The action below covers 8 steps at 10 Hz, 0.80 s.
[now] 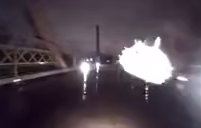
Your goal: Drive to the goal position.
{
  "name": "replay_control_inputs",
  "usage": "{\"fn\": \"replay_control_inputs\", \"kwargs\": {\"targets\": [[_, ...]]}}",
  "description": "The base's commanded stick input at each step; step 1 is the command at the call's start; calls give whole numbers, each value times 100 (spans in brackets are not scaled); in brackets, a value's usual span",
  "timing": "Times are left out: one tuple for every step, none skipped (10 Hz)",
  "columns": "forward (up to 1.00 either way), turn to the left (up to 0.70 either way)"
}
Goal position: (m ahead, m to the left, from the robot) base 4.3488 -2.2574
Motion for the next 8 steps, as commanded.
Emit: {"fn": "replay_control_inputs", "kwargs": {"targets": [[100,-29],[100,-39],[100,-39],[100,-39],[100,-38],[100,-39],[100,-39],[100,-39]]}}
